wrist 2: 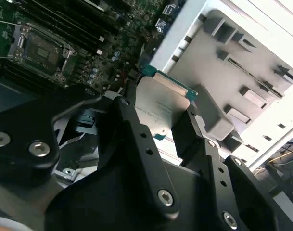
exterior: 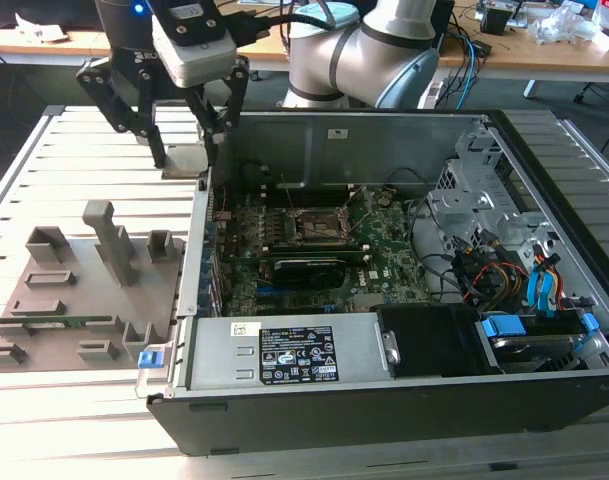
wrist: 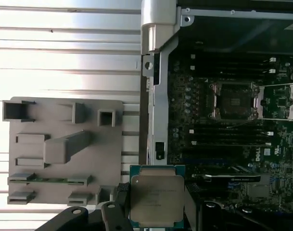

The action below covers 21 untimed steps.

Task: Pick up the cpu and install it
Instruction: 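Pick up the cpu and move it towards the insertion slot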

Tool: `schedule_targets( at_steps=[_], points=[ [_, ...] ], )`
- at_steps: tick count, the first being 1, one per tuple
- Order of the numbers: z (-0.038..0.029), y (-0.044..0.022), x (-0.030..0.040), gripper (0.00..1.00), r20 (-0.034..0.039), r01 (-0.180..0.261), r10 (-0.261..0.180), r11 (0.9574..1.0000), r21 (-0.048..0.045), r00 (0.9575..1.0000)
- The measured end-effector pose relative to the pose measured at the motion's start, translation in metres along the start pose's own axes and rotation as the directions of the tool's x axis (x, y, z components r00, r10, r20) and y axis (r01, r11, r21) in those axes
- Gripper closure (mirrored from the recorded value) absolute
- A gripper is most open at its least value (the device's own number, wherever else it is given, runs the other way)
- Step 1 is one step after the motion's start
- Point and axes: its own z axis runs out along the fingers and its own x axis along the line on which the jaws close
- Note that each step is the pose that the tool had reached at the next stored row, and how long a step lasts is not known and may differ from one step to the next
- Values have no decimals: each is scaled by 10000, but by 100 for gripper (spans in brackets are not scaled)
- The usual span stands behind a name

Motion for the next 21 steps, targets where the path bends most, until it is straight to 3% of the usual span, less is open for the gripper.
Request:
schedule_targets(
  at_steps=[5, 7, 11, 13, 16, 18, 21],
  points=[
    [6, -5, -252, 46, -3, 1, -1, 10000, 1, 10000],
    [12, 11, -483, 46, -12, 1, -1, 10000, 0, 10000],
    [17, 53, -660, 46, -22, 2, -2, 10000, 0, 10000],
    [27, 181, -874, 46, -47, 2, -2, 10000, -1, 10000],
    [58, 295, -1091, 46, -100, 4, -4, 10000, 1, 9999],
    [128, 367, -1256, 46, -176, 6, -5, 10000, 34, 9998],
    [229, 383, -1352, 46, -205, 6, -5, 10000, 34, 9998]
  ],
)
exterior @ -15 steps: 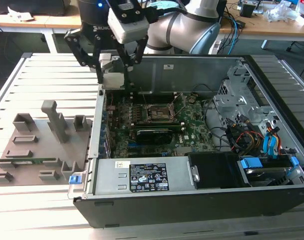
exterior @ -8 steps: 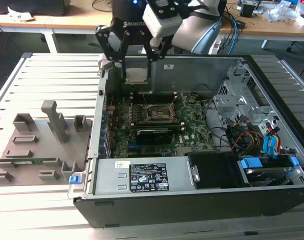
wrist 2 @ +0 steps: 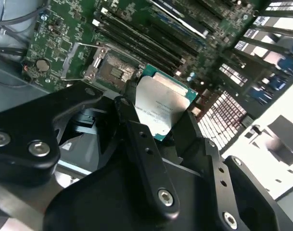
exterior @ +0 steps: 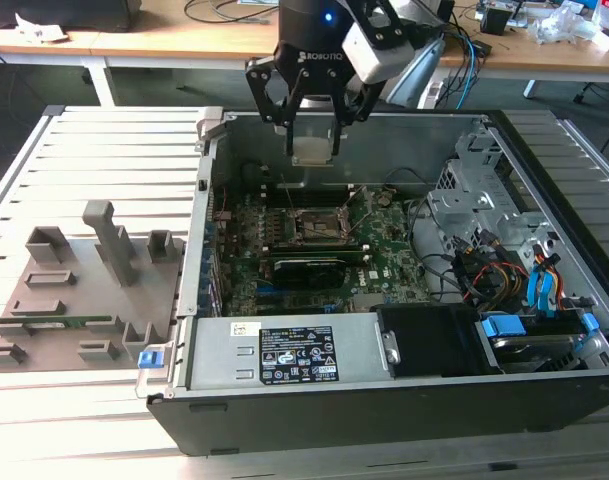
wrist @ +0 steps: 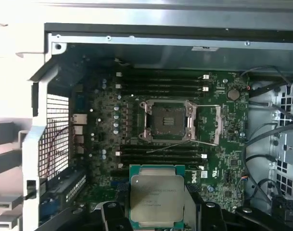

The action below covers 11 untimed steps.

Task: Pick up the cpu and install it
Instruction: 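Pick up the cpu and move it towards the insertion slot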

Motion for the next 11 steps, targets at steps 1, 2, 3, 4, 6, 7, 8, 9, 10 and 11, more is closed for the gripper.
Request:
schedule_targets(
  at_steps=[1, 2, 3, 4, 6, 7, 8, 9, 10, 11],
  points=[
    [20, 1, -18, 46, -3, 1, -1, 10000, 1, 10000],
    [48, 4, -42, 46, -6, 2, -2, 10000, -1, 10000],
    [66, 6, -57, 46, -8, 1, -1, 10000, -1, 10000],
    [100, 11, -82, 46, -13, 1, -1, 10000, -1, 10000],
    [186, 31, -130, 46, -17, 1, -1, 10000, -1, 10000],
    [217, 42, -148, 46, -20, 1, -1, 10000, 0, 10000],
    [237, 50, -167, 46, -20, 1, -1, 10000, 0, 10000],
    [242, 53, -180, 46, -20, 1, -2, 10000, -23, 10000],
    [244, 54, -186, 46, -18, 1, -1, 9999, -106, 10000],
    [244, 54, -187, 46, -17, 0, -1, 9998, -196, 10000]
  ],
)
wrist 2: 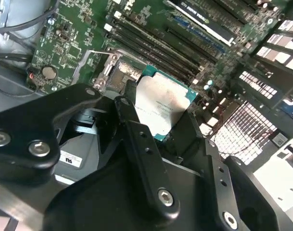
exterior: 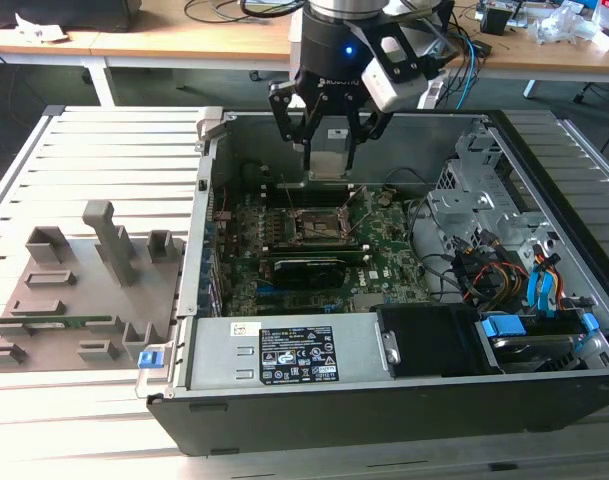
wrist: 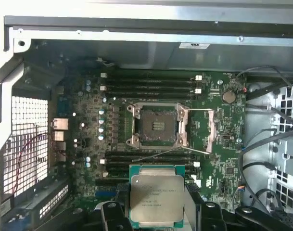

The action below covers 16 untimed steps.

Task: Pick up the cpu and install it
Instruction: 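Pick up the cpu and move it towards the insertion slot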

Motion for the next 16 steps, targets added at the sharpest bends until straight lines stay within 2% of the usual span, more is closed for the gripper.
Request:
schedule_targets(
  at_steps=[1, 2, 3, 7, 9, 11, 13, 16],
  points=[
    [0, 0, -1, 46, 5, 0, 0, 9998, -186, 10000],
    [1, 0, -3, 46, 7, 0, 1, 9995, -323, 10000],
    [14, 5, -21, 46, 7, -1, 1, 9994, -354, 10000],
    [77, 46, -100, 46, -21, -1, 0, 9994, -355, 10000],
    [146, 98, -143, 46, -38, -3, 1, 9994, -353, 10000],
    [227, 140, -149, 46, -40, -2, 1, 9995, -301, 10000],
    [260, 158, -150, 46, -41, -1, 0, 9997, -230, 10000],
    [330, 174, -153, 46, -43, 1, -1, 9998, -202, 10000]
  ],
)
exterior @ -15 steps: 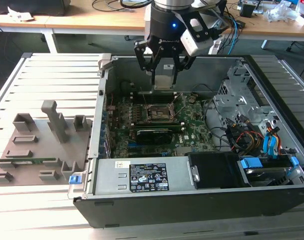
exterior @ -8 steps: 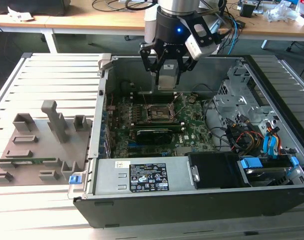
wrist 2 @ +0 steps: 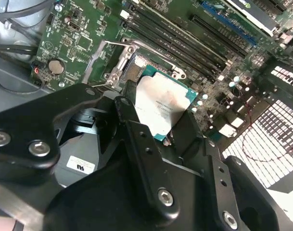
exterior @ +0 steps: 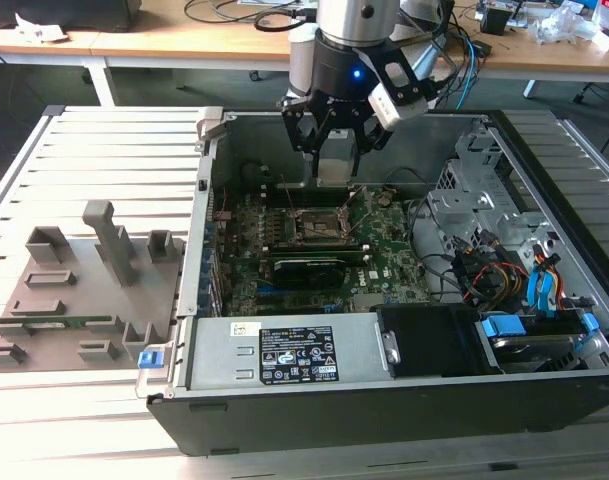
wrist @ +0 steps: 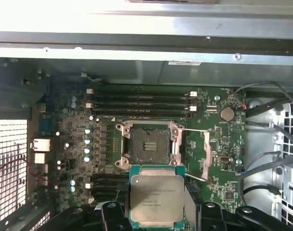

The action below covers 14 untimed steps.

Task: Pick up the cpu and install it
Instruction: 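Pick up the cpu and move it towards the insertion slot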

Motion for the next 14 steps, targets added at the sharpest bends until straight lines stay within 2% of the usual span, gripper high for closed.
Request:
schedule_targets(
  at_steps=[2, 3, 14],
  points=[
    [67, 7, -5, 46, 1, -2, 2, 10000, 7, 10000],
    [69, 8, -5, 46, 0, -1, 1, 10000, 31, 10000],
    [69, 8, -5, 46, 0, -2, 2, 10000, 43, 10000]
  ],
)
